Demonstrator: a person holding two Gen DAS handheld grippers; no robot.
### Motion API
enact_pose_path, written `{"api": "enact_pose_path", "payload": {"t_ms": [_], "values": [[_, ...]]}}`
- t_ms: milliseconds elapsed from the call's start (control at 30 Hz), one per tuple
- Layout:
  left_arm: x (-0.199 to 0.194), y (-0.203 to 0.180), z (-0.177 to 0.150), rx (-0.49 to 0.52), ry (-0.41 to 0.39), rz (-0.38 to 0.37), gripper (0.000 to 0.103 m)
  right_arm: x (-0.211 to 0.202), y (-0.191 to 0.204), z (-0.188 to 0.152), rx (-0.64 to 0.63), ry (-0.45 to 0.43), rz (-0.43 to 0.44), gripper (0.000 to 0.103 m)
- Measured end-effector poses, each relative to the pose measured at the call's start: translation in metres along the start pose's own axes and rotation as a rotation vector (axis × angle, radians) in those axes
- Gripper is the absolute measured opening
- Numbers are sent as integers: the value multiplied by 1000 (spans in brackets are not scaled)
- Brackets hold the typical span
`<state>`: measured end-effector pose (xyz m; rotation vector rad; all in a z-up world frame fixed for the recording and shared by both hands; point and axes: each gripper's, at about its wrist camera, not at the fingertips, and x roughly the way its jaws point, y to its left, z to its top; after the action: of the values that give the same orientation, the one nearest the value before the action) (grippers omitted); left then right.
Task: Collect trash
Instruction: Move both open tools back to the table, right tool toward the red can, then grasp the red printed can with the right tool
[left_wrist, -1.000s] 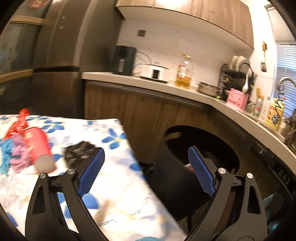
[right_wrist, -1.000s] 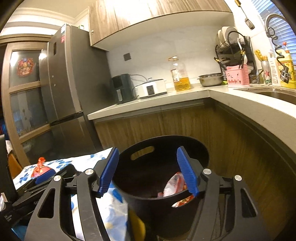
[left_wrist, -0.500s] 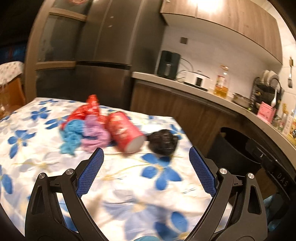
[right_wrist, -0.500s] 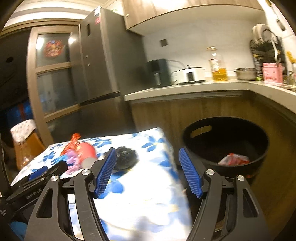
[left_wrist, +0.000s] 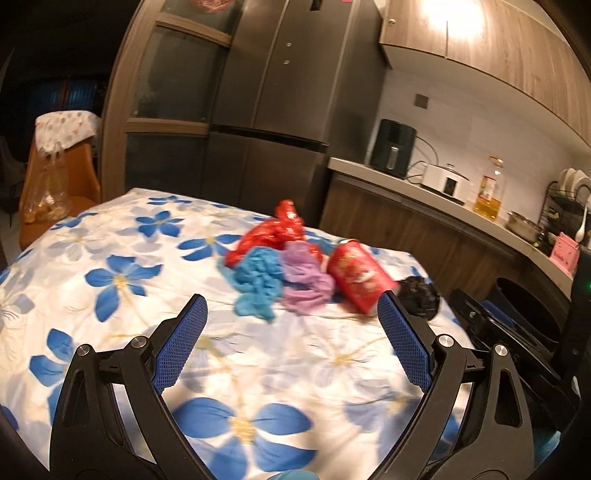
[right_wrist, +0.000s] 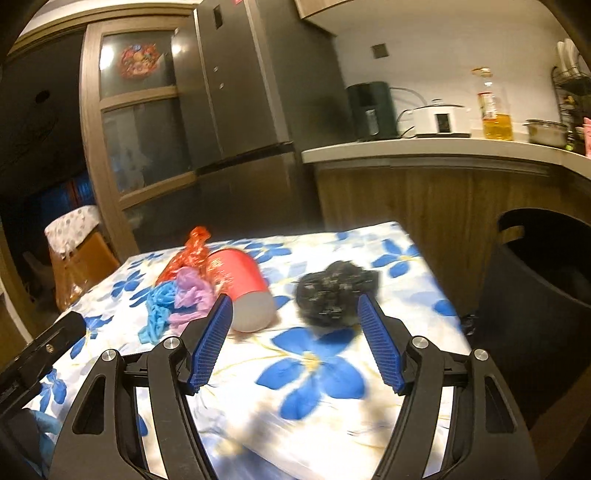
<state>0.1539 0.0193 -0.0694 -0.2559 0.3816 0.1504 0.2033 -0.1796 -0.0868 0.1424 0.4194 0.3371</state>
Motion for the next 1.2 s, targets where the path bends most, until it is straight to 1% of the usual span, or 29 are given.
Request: {"api": "enact_pose_path", "payload": {"t_ms": [233, 400, 567, 867, 967, 1067, 1200], "values": [[7, 28, 0, -31, 14, 38, 92, 37, 29, 3, -57, 41, 63, 69], [9, 39, 2, -43, 11, 47, 92, 66, 42, 10, -99, 77, 81, 69], [14, 46, 2, -59, 21, 49, 92, 92, 49, 13, -138, 135, 95, 69], [21, 50, 2, -73, 33, 43, 92, 115, 52, 9, -157, 219, 99, 69], [21, 49, 2, -70, 33, 42, 92, 118, 52, 8, -163, 236, 103, 69], [21, 50, 2, -68, 33, 41, 92, 121, 54, 7, -173, 252, 98, 58], [19, 49, 2, -66, 32, 44, 92, 121, 53, 7, -168, 255, 100, 57]]}}
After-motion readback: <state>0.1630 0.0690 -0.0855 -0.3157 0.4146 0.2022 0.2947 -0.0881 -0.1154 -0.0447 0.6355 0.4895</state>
